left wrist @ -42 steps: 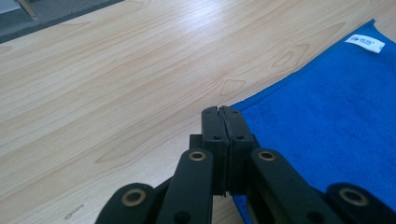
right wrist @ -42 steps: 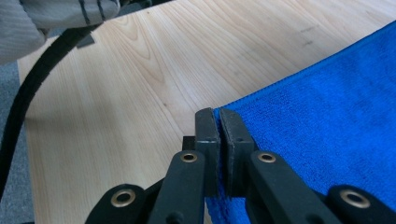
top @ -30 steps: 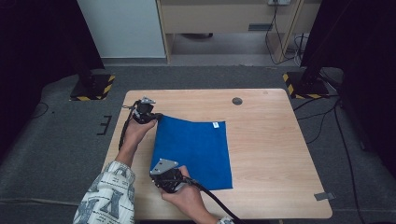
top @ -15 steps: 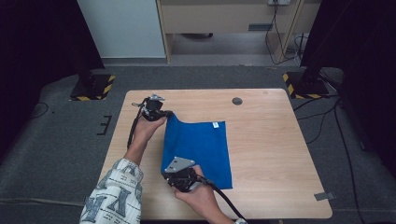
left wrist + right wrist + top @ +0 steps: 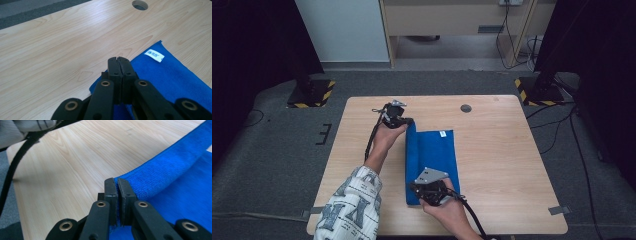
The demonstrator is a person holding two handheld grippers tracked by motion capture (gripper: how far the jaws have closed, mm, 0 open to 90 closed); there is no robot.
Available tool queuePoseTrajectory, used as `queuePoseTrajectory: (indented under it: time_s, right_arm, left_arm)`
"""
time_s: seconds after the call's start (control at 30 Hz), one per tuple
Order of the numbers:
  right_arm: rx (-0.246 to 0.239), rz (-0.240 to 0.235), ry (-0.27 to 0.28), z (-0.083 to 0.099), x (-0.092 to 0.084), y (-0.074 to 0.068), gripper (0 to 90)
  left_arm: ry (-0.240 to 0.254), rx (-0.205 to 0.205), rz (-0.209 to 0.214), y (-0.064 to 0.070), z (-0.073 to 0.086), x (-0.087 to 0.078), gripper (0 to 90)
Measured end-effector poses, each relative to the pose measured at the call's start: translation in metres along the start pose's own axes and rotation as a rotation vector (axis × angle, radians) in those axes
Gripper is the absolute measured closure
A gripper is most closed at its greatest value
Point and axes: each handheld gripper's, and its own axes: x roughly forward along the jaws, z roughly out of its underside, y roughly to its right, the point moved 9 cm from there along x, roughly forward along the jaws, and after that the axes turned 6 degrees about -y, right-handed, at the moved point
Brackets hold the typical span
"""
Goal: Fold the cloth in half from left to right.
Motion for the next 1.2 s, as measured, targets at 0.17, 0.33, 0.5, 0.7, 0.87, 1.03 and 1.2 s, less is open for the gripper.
queuePoseTrajectory:
  time_s: [0.17,0.33,0.5,0.7,0.87,1.03,1.2]
  right_arm:
    - [0.024,0.021,0.007,0.009,-0.013,0.013,87.1]
    - [0.038,0.031,0.009,0.017,-0.023,0.019,87.0]
    - [0.052,0.048,-0.001,0.027,-0.027,0.024,87.0]
    - [0.066,0.060,-0.004,0.032,-0.031,0.031,87.0]
    - [0.067,0.063,-0.004,0.035,-0.036,0.032,86.9]
    - [0.076,0.078,-0.019,0.043,-0.039,0.039,86.7]
    - [0.089,0.083,-0.027,0.051,-0.040,0.043,86.3]
  left_arm:
    - [-0.004,0.017,0.011,0.015,-0.010,0.007,89.3]
    - [-0.007,0.025,0.029,0.032,-0.018,0.017,89.3]
    - [-0.009,0.052,0.036,0.049,-0.026,0.025,89.2]
    - [-0.027,0.058,0.035,0.056,-0.029,0.034,89.2]
    - [-0.030,0.051,0.049,0.060,-0.030,0.040,89.2]
    - [-0.041,0.040,0.058,0.064,-0.029,0.048,89.2]
    - [-0.050,0.037,0.069,0.073,-0.029,0.060,89.2]
